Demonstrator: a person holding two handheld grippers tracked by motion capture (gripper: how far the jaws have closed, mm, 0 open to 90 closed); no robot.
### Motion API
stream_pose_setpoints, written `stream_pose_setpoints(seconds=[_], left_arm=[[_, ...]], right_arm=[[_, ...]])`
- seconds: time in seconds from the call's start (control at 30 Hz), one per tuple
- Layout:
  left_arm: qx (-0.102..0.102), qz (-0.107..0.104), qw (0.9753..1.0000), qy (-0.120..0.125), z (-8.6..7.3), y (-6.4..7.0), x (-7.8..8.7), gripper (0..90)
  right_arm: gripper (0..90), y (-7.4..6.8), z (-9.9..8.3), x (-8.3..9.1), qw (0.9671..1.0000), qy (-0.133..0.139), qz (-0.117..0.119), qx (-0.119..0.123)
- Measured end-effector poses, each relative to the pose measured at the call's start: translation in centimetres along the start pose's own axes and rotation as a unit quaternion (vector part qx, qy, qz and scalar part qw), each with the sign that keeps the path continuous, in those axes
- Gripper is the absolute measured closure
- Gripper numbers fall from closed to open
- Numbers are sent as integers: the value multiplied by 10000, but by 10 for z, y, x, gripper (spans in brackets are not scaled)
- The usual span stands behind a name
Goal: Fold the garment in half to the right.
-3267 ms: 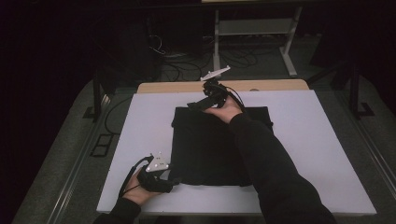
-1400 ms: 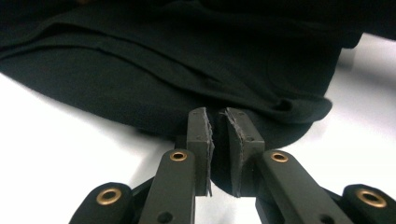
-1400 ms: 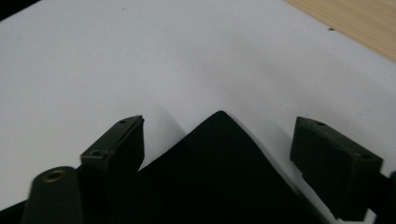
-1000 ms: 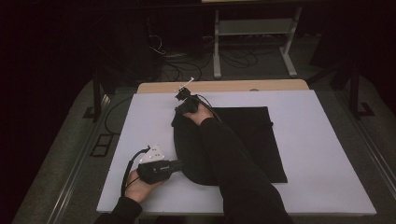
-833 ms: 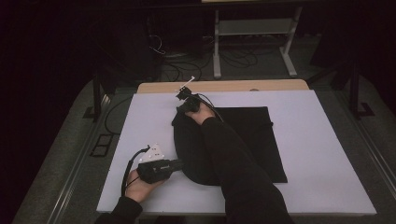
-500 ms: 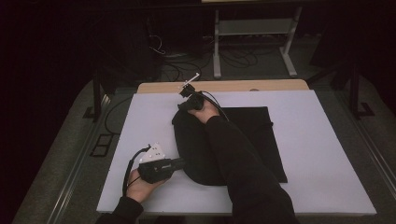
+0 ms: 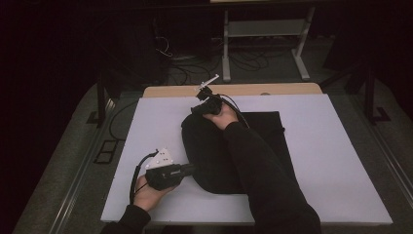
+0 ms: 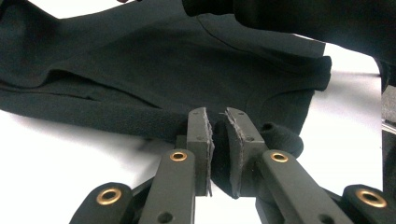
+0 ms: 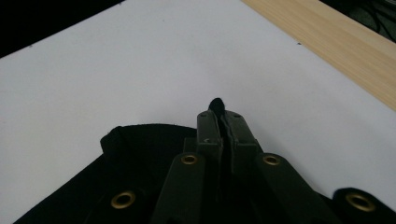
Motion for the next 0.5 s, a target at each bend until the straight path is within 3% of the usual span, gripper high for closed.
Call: stream_pose_setpoints(seconds=[0.5], left_arm=[[-147, -98, 9998, 94, 18, 5, -9, 792]], right_arm=[[847, 17, 0, 38, 9994, 341, 26, -78]])
Point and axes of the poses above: each handheld gripper's, and its own axes: x roughly backward along the jaws, z roughly out of its top, y roughly to its right, the point moved 4 cm from there along -x, roughly forward along the jaws, and after that the axes turned 14 degrees about -z, right-handed, at the moved point
